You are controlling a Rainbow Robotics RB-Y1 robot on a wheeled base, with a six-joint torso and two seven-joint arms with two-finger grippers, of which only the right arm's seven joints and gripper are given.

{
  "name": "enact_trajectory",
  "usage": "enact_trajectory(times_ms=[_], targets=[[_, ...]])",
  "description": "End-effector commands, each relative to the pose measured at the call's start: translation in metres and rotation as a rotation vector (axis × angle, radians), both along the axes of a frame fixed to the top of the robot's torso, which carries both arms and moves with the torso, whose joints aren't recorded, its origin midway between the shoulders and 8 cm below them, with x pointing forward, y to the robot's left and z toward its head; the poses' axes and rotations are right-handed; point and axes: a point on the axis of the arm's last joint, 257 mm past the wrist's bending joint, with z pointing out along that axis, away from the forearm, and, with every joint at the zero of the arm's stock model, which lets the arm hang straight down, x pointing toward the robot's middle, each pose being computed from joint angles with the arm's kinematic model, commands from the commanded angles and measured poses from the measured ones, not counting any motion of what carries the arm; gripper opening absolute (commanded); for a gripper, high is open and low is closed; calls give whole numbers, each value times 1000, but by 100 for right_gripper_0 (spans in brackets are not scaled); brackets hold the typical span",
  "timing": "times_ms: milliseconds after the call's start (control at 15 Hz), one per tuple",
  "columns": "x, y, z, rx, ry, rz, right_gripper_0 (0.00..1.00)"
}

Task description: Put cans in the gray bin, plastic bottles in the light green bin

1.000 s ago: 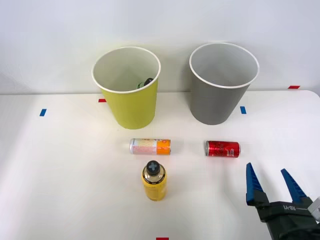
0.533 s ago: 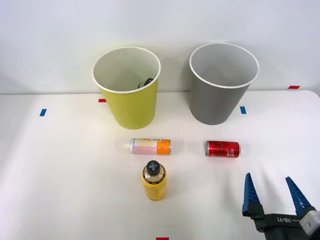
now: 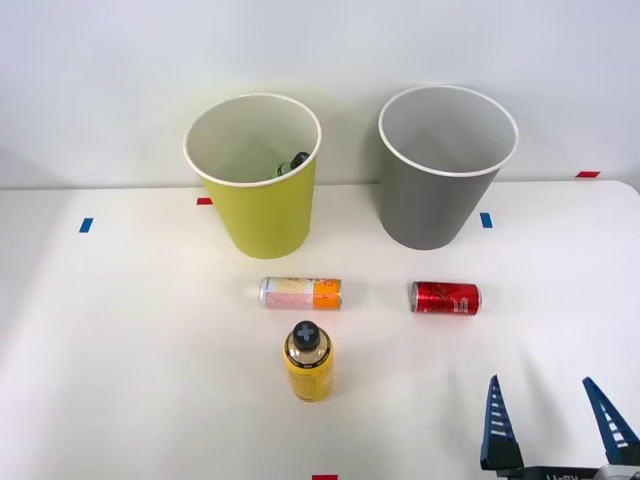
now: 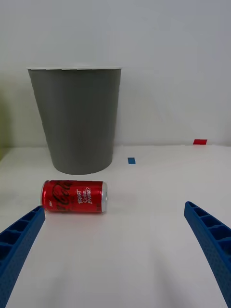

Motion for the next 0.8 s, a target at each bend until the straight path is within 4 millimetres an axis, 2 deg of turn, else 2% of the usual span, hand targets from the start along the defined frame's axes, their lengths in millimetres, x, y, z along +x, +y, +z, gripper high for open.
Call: enact_trajectory(times_ms=[67, 533, 800], targets=[[-20, 6, -17, 22, 60, -8, 100], [-41, 37, -33, 129, 122, 23, 100], [-45, 38, -36, 124, 137, 31, 100]])
